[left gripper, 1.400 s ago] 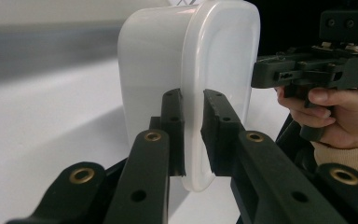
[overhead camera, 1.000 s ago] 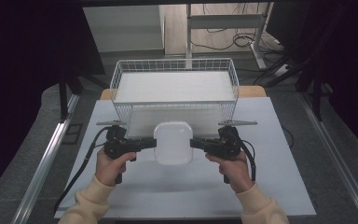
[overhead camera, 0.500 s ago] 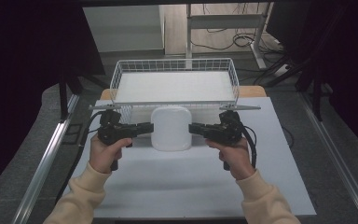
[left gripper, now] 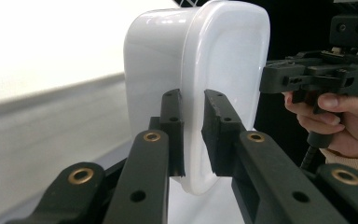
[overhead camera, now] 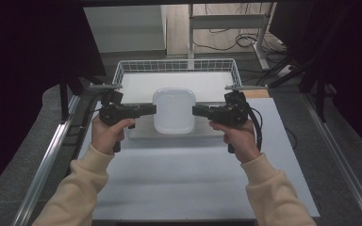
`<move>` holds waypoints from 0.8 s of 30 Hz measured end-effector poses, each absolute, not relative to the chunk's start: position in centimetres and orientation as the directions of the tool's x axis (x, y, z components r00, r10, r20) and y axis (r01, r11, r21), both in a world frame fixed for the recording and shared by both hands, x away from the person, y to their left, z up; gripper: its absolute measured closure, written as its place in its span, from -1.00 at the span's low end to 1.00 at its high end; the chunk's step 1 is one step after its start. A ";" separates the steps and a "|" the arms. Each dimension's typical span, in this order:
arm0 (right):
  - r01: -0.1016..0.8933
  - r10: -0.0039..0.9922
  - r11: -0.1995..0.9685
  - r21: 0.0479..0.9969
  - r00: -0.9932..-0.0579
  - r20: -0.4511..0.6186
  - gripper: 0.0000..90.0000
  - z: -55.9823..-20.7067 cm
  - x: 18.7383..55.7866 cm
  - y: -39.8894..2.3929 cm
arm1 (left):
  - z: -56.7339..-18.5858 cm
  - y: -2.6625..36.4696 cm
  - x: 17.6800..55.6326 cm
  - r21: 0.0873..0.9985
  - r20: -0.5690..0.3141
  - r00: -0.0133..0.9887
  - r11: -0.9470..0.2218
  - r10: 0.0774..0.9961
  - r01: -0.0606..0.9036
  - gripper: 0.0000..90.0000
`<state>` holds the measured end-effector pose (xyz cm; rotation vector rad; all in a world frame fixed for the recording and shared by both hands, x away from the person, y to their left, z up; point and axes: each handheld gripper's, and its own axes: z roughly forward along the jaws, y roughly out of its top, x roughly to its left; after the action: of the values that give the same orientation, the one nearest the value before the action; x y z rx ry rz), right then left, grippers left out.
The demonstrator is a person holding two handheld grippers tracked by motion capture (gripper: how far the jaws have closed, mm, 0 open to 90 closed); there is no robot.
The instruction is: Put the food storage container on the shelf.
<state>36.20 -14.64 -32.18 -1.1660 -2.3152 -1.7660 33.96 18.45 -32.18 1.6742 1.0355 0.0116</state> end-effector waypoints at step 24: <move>0.597 0.555 0.107 0.795 -0.699 0.451 0.79 -28.3 43.2 -14.1 | -29.2 19.0 41.1 0.749 -0.530 0.586 0.015 0.613 0.662 0.77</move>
<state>43.19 -14.12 -28.30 -1.2021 -2.3074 -1.6902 41.13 18.98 -29.17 1.6612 1.0764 -0.0527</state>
